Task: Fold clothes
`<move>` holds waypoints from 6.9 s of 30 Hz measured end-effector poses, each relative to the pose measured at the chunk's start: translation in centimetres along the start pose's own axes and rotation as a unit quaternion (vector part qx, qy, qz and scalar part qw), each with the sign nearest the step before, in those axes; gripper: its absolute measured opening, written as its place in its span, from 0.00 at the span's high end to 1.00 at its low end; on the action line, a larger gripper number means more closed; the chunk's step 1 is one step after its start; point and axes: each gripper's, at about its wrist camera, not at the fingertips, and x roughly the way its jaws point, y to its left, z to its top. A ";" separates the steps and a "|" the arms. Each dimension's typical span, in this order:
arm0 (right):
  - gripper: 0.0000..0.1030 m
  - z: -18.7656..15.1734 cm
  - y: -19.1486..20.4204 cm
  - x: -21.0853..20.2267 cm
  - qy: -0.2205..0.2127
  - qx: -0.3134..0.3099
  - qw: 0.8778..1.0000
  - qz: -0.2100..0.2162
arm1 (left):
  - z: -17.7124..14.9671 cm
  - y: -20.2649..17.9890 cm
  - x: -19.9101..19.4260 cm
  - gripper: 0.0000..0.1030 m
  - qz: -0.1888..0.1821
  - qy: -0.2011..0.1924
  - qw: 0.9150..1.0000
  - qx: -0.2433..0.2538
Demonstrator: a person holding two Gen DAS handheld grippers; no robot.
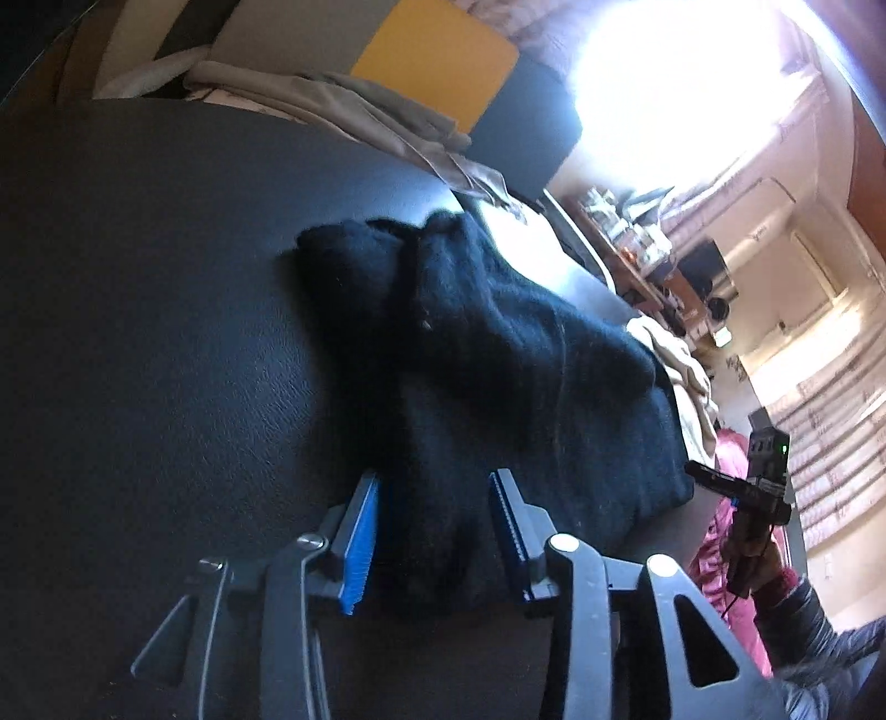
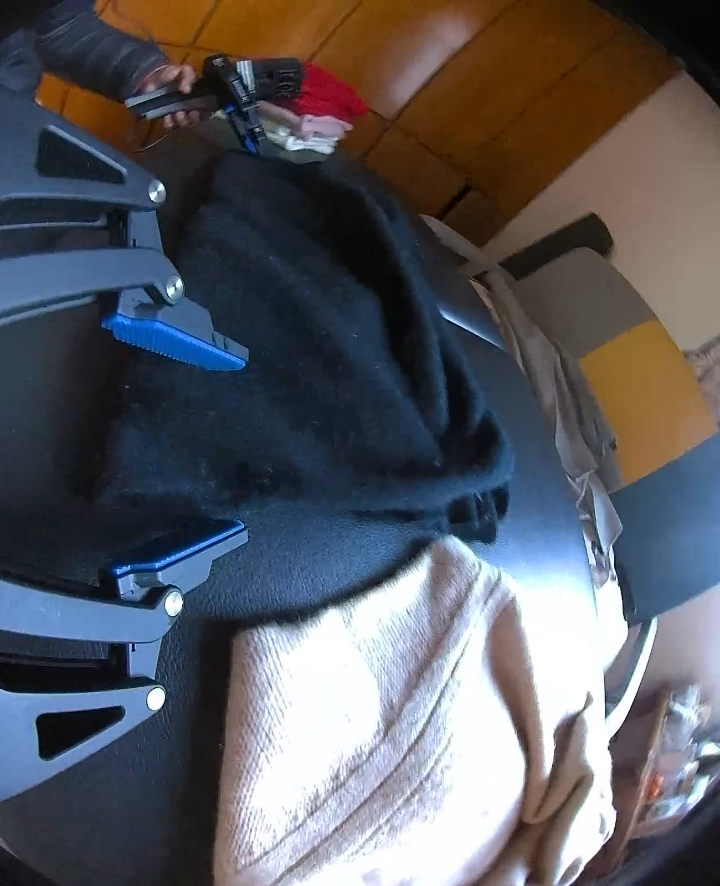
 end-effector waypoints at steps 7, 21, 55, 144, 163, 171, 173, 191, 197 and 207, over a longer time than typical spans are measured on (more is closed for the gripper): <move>0.89 0.4 3.8 1.1 0.010 -0.113 0.986 -0.119 | 0.6 -0.9 0.7 0.67 0.023 0.011 0.999 0.031; 0.92 0.4 4.6 -4.5 0.001 -0.087 0.991 -0.099 | -0.3 -3.0 -4.8 0.98 -0.053 -0.017 0.997 0.058; 0.24 7.2 5.6 8.0 -0.037 -0.131 0.978 -0.155 | 3.1 -3.1 5.5 0.88 0.103 -0.053 0.993 0.036; 0.00 10.2 10.0 12.2 -0.025 -0.181 0.980 -0.084 | 9.4 4.7 4.5 0.84 0.013 0.005 0.992 -0.122; 0.67 7.5 16.9 9.0 0.075 -0.369 0.925 0.043 | 12.0 3.3 -7.4 0.84 0.085 -0.006 0.993 -0.080; 0.66 7.8 15.6 11.7 0.098 -0.362 0.926 0.028 | 11.2 -2.0 -7.2 0.84 -0.004 -0.018 0.994 -0.105; 0.66 7.3 15.3 11.5 0.088 -0.354 0.931 0.029 | 10.9 -4.0 -6.9 0.84 -0.027 -0.021 0.993 -0.110; 0.64 6.6 13.7 11.3 0.051 -0.313 0.947 0.051 | 11.5 -17.9 0.1 0.84 -0.055 -0.021 0.993 -0.100; 0.64 6.6 12.5 11.1 0.039 -0.287 0.954 0.082 | 11.6 -18.9 7.8 0.84 -0.049 0.018 0.990 -0.134; 0.64 6.7 11.6 10.9 0.032 -0.267 0.957 0.106 | 10.0 -17.9 16.5 0.80 -0.032 0.082 0.975 -0.205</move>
